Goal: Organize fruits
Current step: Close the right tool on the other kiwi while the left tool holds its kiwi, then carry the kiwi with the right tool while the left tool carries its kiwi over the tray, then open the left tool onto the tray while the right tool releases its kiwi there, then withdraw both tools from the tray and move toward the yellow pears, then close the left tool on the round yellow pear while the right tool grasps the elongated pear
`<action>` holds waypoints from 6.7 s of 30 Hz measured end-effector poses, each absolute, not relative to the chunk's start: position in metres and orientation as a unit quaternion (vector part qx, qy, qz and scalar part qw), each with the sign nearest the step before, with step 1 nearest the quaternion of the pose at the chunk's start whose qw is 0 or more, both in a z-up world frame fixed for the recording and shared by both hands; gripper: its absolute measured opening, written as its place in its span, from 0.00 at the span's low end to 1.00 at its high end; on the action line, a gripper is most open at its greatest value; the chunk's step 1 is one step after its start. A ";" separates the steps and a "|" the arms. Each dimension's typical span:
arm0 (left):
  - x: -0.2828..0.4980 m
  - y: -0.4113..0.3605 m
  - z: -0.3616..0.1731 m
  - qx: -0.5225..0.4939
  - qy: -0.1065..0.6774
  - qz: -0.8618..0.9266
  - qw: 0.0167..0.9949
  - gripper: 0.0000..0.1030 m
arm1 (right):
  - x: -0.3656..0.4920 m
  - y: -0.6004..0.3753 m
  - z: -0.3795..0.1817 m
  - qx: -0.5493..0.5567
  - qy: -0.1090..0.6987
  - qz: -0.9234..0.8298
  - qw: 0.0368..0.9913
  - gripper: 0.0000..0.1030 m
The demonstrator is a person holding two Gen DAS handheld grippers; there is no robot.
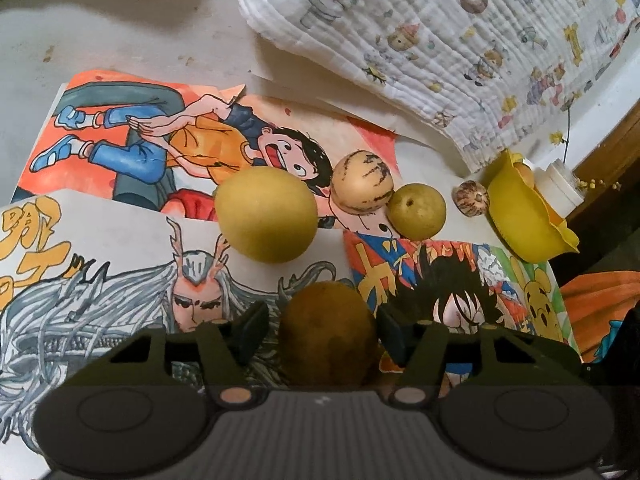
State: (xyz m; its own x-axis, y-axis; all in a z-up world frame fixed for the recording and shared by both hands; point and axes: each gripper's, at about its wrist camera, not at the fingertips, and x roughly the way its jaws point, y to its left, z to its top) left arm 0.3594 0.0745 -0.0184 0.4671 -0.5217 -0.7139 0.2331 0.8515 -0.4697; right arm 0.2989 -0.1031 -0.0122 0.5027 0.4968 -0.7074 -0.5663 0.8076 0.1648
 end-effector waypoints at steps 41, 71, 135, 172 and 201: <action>0.242 0.085 0.022 -0.178 0.436 -0.213 0.856 0.54 | 0.202 -0.120 0.013 -0.102 0.368 0.329 0.864 0.65; 0.224 0.077 -0.006 -0.176 0.484 -0.207 0.832 0.55 | 0.201 -0.130 0.000 -0.099 0.405 0.285 0.863 0.67; 0.041 0.065 0.008 -0.001 0.412 -0.138 0.901 0.99 | 0.029 -0.200 0.023 -0.075 0.387 0.124 0.911 0.99; 0.242 0.087 0.029 -0.022 0.389 -0.074 0.918 0.99 | 0.248 -0.156 0.085 -0.146 0.333 0.225 0.904 0.99; 0.404 0.059 -0.026 -0.035 0.411 -0.117 0.903 0.99 | 0.429 -0.182 -0.022 -0.071 0.385 0.179 0.903 0.95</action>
